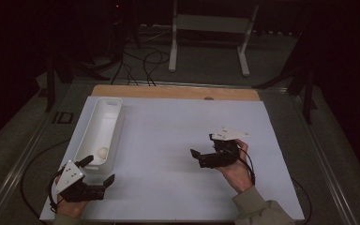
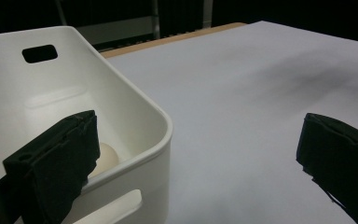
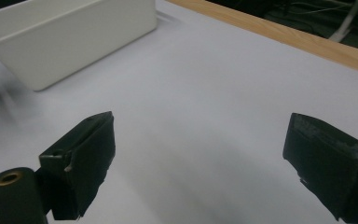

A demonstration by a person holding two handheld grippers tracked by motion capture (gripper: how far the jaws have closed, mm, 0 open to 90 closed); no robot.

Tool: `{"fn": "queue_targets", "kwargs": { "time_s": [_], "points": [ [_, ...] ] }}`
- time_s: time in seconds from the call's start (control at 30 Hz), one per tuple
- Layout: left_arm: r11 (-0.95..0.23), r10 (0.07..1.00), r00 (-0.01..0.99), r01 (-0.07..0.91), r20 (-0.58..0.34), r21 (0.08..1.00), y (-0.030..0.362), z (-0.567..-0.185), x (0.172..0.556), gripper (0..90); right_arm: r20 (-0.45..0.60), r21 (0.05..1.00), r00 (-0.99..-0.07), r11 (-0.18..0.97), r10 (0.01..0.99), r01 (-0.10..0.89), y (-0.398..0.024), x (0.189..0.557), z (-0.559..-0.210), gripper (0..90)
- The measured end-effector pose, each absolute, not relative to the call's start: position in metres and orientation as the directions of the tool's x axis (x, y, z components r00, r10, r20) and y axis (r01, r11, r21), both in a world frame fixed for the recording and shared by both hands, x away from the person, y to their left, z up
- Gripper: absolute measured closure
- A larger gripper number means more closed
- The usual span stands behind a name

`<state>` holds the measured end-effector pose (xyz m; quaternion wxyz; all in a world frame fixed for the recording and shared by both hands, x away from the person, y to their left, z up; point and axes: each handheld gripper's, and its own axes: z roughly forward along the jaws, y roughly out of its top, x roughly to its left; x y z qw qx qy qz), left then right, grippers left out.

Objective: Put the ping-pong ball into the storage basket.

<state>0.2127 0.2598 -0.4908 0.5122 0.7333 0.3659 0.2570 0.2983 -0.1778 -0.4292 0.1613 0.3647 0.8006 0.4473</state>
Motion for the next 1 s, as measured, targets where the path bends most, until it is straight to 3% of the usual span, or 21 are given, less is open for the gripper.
{"fn": "queue_targets", "kwargs": {
  "time_s": [1.0],
  "points": [
    [-0.200, 0.812, 0.583, 0.285, -0.004, 0.937, 0.261, -0.490, 0.214, 0.1, 0.074, 0.929, -0.494, 0.120, 0.866, 0.350, -0.293, 0.235, -0.481, 8.4]
  ]
}}
